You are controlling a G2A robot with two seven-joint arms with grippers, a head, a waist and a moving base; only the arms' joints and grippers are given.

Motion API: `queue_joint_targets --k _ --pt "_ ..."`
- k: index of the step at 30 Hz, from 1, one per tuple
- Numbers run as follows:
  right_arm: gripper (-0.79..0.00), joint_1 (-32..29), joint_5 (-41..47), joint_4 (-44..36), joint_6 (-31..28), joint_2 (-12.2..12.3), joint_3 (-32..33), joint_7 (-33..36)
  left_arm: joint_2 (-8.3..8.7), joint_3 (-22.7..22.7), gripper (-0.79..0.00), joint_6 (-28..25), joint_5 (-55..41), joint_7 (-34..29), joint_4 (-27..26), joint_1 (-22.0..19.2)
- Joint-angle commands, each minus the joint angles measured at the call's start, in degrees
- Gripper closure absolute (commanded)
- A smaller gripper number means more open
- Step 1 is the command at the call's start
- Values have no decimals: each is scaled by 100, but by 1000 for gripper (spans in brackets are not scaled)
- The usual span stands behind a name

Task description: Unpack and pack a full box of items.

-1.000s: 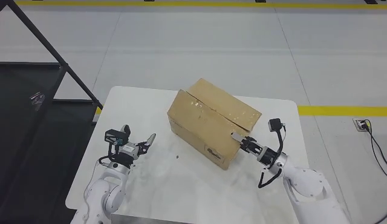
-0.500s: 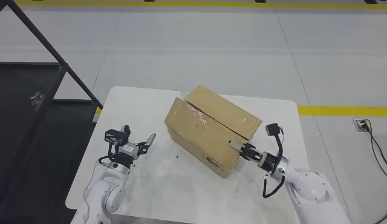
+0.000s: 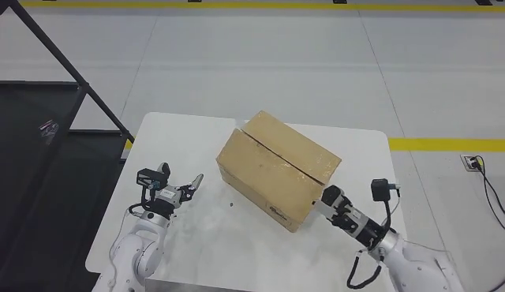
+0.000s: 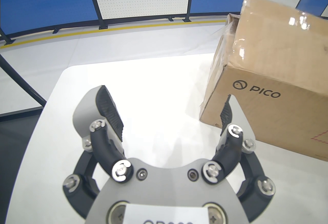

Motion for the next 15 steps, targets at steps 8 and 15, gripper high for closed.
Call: queue_joint_targets --k 8,15 --pt "-785 -172 -125 -152 158 -7 18 -249 0 0 -785 0 0 0 0 0" --pt "-785 -418 -1352 -246 -470 35 -13 -524 9 -26 -785 -61 14 3 -131 113"
